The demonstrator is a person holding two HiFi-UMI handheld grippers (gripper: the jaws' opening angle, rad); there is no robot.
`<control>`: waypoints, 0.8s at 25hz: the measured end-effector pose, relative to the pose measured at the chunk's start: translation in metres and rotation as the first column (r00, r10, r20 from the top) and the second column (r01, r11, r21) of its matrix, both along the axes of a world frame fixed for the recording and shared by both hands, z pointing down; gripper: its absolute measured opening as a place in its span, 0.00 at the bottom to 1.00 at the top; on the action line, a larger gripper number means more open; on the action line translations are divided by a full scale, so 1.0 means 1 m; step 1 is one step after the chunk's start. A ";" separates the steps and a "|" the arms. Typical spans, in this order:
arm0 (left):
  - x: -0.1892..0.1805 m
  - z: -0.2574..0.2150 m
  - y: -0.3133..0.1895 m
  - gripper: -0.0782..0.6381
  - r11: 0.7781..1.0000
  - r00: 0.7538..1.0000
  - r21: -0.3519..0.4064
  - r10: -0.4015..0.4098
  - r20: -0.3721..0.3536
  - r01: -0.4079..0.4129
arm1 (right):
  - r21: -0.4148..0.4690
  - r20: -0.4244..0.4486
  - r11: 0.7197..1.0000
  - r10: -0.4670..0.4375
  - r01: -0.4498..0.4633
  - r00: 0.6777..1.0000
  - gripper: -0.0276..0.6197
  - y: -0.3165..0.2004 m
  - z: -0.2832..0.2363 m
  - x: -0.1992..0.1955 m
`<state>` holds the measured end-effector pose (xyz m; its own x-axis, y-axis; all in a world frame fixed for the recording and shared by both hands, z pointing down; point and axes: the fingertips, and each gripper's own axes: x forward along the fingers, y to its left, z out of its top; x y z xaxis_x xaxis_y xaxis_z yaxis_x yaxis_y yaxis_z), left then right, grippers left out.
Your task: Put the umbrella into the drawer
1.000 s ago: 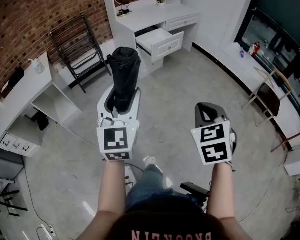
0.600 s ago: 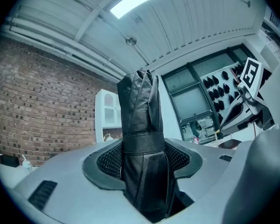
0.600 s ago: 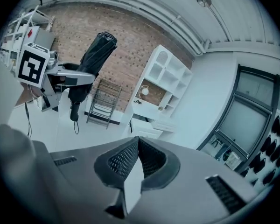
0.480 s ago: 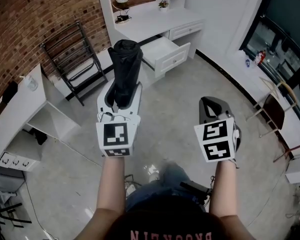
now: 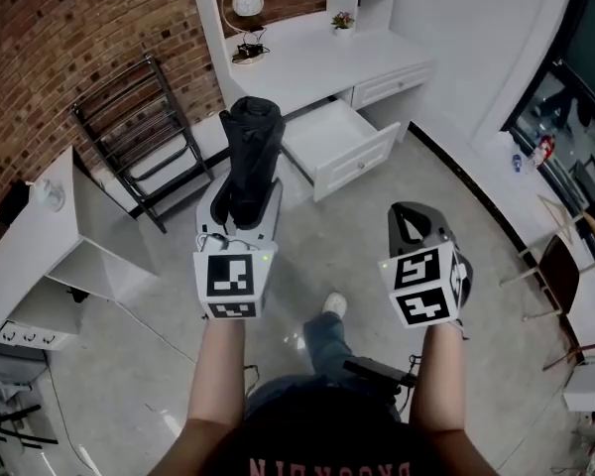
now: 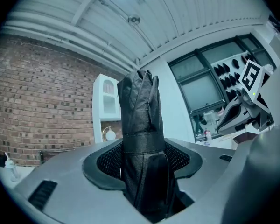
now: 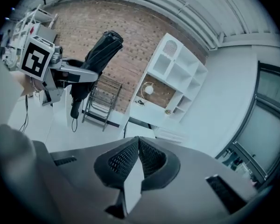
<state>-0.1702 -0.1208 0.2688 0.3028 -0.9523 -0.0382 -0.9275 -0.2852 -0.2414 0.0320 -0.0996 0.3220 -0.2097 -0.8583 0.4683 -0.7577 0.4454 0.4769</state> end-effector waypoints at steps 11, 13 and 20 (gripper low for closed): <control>0.057 0.006 -0.254 0.46 0.996 0.999 -0.086 0.023 -0.030 -0.026 | -0.043 0.040 0.999 -0.013 0.014 0.999 0.04 -0.237 0.005 0.051; 0.068 0.017 -0.293 0.46 0.993 0.999 -0.109 0.039 -0.024 -0.042 | -0.065 0.047 0.998 -0.015 0.018 0.999 0.04 -0.262 0.017 0.058; 0.110 0.085 -0.421 0.46 0.950 0.992 -0.284 0.127 -0.017 -0.127 | -0.157 0.032 0.987 0.039 -0.033 0.999 0.04 -0.337 0.063 0.079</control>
